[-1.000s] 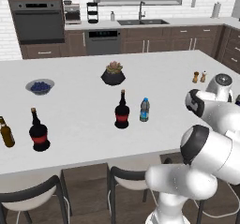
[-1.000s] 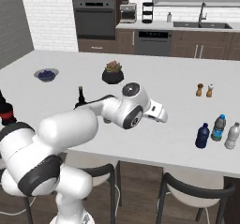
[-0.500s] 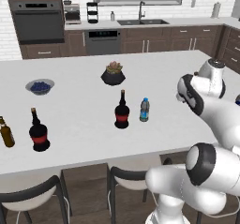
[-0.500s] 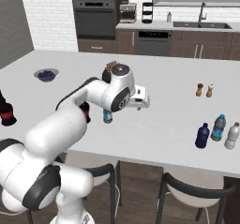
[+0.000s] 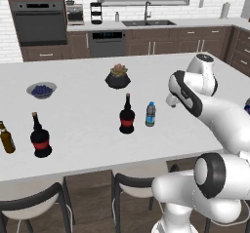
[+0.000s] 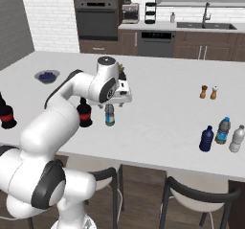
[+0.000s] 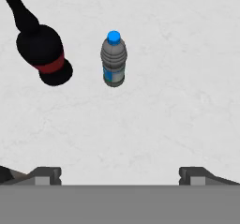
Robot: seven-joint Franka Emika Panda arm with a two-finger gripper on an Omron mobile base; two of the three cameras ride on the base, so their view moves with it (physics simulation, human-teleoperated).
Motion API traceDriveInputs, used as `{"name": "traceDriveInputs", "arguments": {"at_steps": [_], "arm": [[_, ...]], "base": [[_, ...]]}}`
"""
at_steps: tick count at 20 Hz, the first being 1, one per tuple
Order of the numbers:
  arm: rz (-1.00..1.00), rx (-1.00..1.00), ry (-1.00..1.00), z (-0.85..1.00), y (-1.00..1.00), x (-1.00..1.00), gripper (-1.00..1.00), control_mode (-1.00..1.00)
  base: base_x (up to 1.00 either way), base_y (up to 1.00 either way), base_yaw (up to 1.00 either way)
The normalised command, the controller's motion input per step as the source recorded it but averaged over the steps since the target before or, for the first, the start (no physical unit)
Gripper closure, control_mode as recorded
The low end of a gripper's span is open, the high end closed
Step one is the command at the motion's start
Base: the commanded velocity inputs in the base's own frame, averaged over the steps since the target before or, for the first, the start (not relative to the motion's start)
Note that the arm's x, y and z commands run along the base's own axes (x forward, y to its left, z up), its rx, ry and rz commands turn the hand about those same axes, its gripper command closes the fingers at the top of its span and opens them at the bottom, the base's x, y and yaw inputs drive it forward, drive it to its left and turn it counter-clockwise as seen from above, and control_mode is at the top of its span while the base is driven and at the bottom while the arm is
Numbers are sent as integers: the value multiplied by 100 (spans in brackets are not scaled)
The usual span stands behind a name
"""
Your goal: Move the plastic bottles in the middle to the plastics group, and the glass bottles in the middle to the glass group.
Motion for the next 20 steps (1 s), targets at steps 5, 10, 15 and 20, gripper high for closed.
{"name": "traceDriveInputs", "arguments": {"at_steps": [5,10,15,20], "arm": [[15,0,2,-9,59,18,-100,-100],[0,0,-1,-20,17,44,-100,-100],[0,5,0,-30,17,44,-100,-100],[-2,4,0,-15,8,43,-100,-100]], "base": [[0,0,0],[0,0,0],[0,0,0],[0,0,0]]}}
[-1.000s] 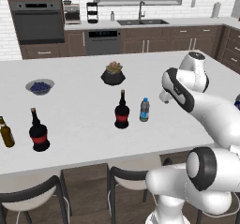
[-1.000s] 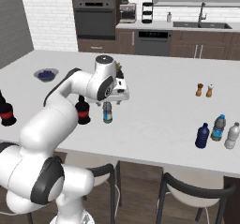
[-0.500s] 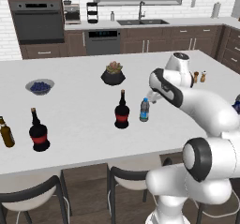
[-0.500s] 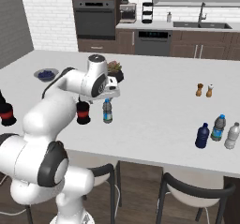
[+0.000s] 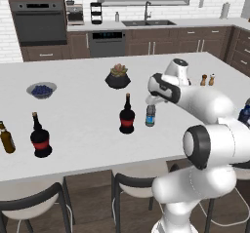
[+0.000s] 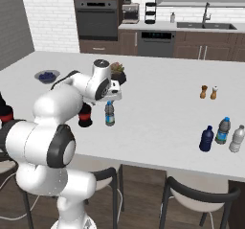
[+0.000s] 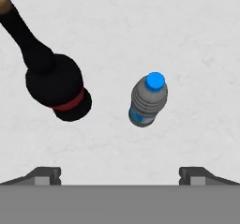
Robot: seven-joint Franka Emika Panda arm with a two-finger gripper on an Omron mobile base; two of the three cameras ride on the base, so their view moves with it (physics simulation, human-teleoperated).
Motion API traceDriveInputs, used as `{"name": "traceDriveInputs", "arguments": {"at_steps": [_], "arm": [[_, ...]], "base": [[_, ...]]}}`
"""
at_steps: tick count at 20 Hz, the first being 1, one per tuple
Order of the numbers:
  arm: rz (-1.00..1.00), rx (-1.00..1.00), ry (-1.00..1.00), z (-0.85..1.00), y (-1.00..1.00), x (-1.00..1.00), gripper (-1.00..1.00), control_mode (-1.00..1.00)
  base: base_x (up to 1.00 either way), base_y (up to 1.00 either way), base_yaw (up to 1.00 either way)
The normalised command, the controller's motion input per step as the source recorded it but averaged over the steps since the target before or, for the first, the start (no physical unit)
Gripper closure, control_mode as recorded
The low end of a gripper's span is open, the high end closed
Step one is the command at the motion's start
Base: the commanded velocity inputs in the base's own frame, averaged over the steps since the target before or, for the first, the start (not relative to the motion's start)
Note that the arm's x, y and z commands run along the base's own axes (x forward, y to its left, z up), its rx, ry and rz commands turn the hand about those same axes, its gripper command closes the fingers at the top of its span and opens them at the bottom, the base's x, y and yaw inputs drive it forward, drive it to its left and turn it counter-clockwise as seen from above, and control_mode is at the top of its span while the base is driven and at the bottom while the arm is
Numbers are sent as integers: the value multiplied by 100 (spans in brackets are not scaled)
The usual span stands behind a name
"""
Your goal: Move the plastic bottles in the middle to the plastics group, and the glass bottles in the middle to the glass group.
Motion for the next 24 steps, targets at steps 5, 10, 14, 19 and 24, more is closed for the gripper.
{"name": "traceDriveInputs", "arguments": {"at_steps": [5,10,14,19,24], "arm": [[-6,0,0,-16,-1,30,-100,-100],[-6,0,0,-29,0,29,-100,-100],[-6,0,0,-31,0,28,-100,-100],[-5,0,1,-22,-3,30,-100,-100],[-4,0,0,-16,0,22,-100,-100]], "base": [[0,0,0],[0,0,0],[0,0,0],[0,0,0],[0,0,0]]}}
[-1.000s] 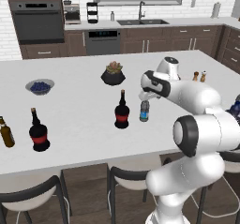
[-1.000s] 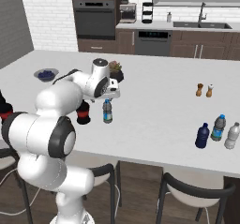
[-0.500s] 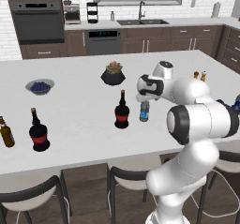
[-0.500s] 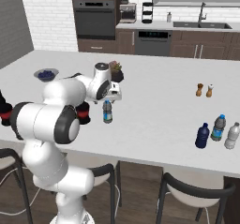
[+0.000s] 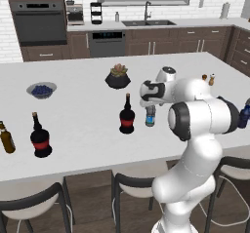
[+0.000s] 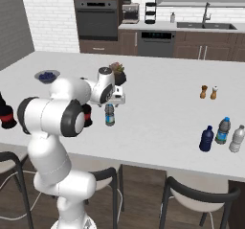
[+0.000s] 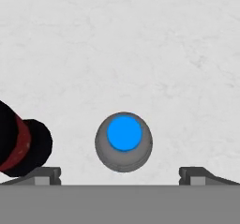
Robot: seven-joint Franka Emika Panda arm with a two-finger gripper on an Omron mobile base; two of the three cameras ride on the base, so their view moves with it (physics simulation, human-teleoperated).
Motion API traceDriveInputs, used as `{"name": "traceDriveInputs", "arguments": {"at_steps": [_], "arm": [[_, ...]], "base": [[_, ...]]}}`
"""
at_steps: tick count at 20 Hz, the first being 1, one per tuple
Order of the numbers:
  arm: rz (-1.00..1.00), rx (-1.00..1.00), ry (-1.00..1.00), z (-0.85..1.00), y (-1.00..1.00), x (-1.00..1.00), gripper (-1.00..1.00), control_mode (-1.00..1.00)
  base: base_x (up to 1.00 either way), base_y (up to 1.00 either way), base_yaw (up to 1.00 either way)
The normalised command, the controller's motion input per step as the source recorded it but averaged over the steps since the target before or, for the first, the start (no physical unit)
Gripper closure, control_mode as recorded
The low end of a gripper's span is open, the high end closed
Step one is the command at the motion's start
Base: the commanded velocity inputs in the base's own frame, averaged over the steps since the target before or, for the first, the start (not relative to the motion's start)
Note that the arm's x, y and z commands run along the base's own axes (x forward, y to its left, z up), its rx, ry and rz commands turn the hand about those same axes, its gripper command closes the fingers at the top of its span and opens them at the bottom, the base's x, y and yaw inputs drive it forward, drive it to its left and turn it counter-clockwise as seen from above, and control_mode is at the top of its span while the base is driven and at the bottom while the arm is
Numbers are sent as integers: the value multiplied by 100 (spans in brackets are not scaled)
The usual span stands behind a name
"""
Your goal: Move the plastic bottles in the middle to the plastics group, and the glass bottles in the middle to the glass group.
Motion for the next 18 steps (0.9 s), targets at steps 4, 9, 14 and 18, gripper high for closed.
{"name": "traceDriveInputs", "arguments": {"at_steps": [4,9,14,18], "arm": [[-2,0,0,-17,0,10,-100,-100],[0,0,0,-20,0,7,-100,-100],[0,0,-1,-9,0,16,-100,-100],[0,0,-3,-4,0,6,-100,-100]], "base": [[0,0,0],[0,0,0],[0,0,0],[0,0,0]]}}
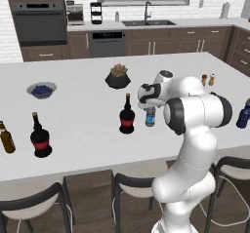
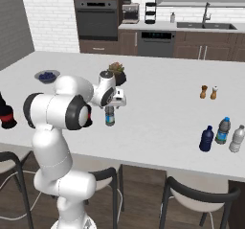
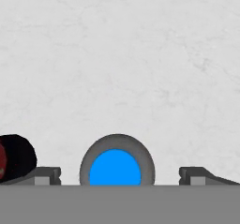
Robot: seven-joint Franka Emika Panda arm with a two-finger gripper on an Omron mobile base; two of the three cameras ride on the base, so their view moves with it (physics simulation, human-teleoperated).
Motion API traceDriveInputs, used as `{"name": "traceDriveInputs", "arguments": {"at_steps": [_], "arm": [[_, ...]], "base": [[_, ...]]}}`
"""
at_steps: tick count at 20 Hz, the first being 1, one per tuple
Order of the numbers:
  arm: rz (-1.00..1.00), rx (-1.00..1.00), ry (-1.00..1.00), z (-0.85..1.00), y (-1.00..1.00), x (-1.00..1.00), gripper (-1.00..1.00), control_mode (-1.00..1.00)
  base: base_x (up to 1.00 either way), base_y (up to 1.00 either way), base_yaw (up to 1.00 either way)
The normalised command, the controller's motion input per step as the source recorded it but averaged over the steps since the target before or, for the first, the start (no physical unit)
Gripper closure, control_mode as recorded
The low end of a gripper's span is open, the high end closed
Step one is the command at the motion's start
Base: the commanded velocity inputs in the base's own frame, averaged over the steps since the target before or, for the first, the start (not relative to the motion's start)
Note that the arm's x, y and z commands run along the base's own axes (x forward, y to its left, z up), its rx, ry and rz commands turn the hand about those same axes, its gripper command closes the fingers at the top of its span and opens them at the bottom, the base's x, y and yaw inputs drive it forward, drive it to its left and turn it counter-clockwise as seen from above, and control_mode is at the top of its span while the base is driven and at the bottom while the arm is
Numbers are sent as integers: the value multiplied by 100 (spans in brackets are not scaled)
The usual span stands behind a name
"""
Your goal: Move the plastic bottles in the middle to the plastics group, and the glass bottles in the middle to the glass group.
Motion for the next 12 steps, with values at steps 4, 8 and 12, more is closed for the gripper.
{"name": "traceDriveInputs", "arguments": {"at_steps": [4,8,12], "arm": [[0,0,-6,-11,0,0,100,-100],[0,0,-13,-19,0,2,100,-100],[0,0,-4,-11,-7,1,100,-100]], "base": [[0,0,0],[0,0,0],[0,0,0]]}}
